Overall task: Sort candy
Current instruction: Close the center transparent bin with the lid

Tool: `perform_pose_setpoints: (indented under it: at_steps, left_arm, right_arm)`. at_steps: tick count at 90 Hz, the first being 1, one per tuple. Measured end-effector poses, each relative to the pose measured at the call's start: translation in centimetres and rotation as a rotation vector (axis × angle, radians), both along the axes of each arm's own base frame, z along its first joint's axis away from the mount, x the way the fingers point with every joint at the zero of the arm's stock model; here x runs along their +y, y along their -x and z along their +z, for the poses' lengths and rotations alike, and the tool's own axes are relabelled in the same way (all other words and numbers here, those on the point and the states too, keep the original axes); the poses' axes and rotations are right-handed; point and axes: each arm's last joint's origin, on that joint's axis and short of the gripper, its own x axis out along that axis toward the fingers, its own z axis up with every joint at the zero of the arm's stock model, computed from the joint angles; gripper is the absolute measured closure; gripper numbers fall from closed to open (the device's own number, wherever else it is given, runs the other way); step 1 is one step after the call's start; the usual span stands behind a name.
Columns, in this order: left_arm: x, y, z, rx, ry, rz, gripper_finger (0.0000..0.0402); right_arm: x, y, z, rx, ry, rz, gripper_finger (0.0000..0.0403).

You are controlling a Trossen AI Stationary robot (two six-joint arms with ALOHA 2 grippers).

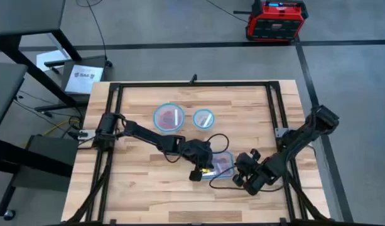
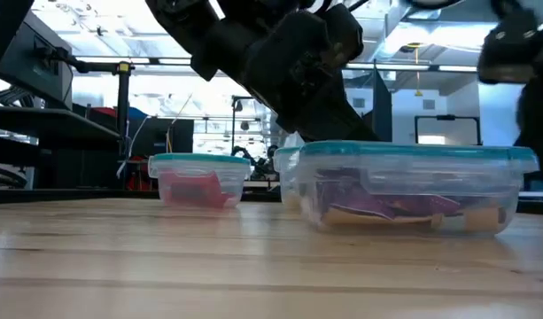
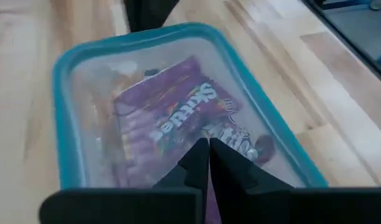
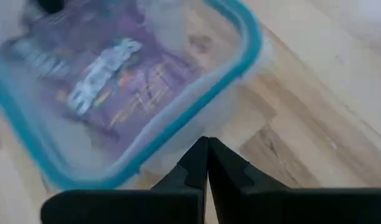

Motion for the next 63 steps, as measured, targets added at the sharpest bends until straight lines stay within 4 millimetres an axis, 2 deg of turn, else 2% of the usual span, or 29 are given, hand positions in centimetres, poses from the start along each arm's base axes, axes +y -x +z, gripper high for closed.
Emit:
perform_pose_setpoints:
  at_steps: [12,24,37,63]
  left_arm:
    - [0.0,-0.4,-0.9,-0.007,0.002,0.002,0.0402]
    - [-0.1,-0.8,-3.2,0.020,0.018,0.006,0.0401]
    - [-0.1,-1.4,-4.4,0.001,0.048,0.042,0.0401]
    - [0.1,-1.5,-4.5,-0.017,0.045,0.126,0.0401]
  right_arm:
    - [-0.1,-0.9,-0.4,-0.014,-0.019,0.004,0.0403]
    - [-0.4,-1.6,-0.4,-0.032,-0.040,0.009,0.0403]
    - [-0.6,-2.1,-0.3,-0.049,-0.078,-0.007,0.0403]
    - [-0.8,-2.7,-0.2,-0.074,-0.123,-0.019,0.0403]
